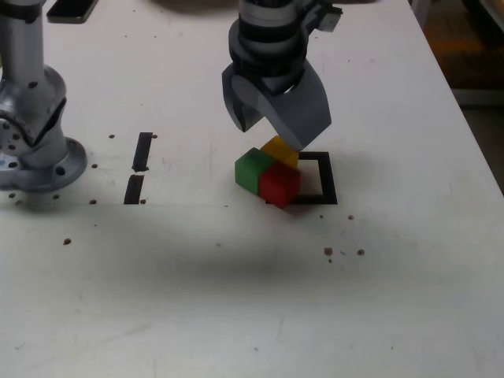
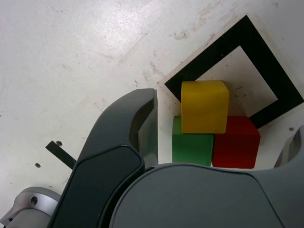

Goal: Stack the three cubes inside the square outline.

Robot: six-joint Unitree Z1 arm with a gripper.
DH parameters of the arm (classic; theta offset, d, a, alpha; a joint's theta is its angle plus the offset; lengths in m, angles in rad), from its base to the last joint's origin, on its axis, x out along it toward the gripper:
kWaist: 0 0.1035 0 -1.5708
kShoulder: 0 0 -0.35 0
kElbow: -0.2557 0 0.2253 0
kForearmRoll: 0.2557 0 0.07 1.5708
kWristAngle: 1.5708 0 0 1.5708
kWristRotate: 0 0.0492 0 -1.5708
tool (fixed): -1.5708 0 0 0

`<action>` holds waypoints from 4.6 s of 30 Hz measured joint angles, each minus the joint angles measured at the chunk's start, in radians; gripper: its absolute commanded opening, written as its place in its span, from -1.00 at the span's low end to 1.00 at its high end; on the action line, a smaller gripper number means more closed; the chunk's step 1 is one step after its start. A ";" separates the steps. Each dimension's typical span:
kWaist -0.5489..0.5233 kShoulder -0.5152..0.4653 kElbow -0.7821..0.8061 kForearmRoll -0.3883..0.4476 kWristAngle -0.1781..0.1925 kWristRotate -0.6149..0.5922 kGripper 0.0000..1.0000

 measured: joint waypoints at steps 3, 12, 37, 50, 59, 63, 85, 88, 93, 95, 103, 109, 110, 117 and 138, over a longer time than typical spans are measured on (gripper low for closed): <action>0.022 0.021 -0.006 -0.013 -0.013 0.003 0.93; 0.074 0.082 -0.010 -0.071 -0.044 0.029 0.91; 0.100 0.108 0.025 -0.181 -0.102 0.025 0.13; 0.115 0.074 0.075 -0.207 -0.150 0.014 -0.66; 0.169 0.007 0.079 -0.152 -0.126 0.014 -0.66; 0.238 -0.036 0.087 -0.126 -0.122 0.014 -0.66; 0.509 -0.047 0.200 -0.193 -0.179 0.014 -0.03; 0.522 -0.047 0.213 -0.193 -0.173 0.014 0.45; 0.523 -0.047 0.230 -0.193 -0.177 0.014 0.82; 0.524 -0.048 0.232 -0.194 -0.178 0.017 0.87; 0.501 -0.118 0.239 -0.195 -0.200 -0.017 0.92; 0.437 -0.187 0.255 -0.196 -0.292 -0.110 0.92; 0.428 -0.193 0.256 -0.198 -0.296 -0.118 0.92; 0.302 -0.235 0.284 -0.214 -0.336 -0.347 0.94; 0.258 -0.162 0.311 -0.169 -0.358 -0.764 0.94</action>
